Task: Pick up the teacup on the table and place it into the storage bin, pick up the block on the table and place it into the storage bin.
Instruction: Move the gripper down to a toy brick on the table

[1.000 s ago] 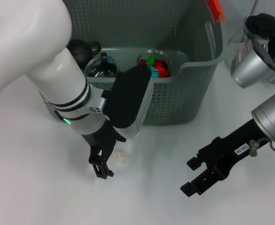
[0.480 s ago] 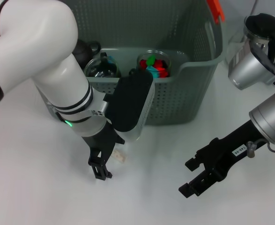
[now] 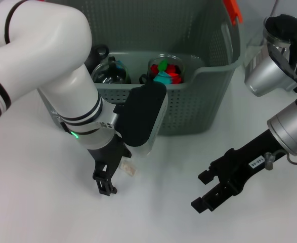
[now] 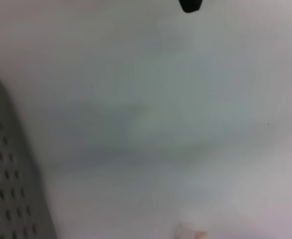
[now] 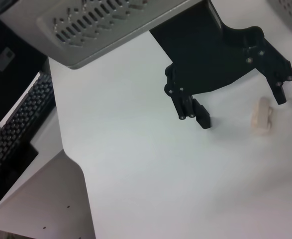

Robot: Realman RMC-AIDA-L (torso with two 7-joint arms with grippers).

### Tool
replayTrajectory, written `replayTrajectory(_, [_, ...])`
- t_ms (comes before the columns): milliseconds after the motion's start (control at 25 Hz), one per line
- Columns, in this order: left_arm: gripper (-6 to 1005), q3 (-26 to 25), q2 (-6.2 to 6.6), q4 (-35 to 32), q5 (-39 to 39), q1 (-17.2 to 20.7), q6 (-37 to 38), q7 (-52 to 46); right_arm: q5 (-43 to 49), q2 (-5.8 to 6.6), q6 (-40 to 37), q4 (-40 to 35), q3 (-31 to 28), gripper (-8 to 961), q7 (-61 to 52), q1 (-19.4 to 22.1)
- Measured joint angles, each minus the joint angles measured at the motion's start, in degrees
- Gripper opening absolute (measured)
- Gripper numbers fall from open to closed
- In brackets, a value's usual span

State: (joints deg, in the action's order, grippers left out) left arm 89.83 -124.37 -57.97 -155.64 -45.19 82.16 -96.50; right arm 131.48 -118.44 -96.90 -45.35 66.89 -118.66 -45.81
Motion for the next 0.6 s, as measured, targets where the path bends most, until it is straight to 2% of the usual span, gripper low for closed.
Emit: replayTrajectory(600, [900,-0.42,-0.06,-2.10,0.27,-0.10,5.66,-0.41,0.00,0.15,0.10,0.00,-0.04,945,0.00,0.03])
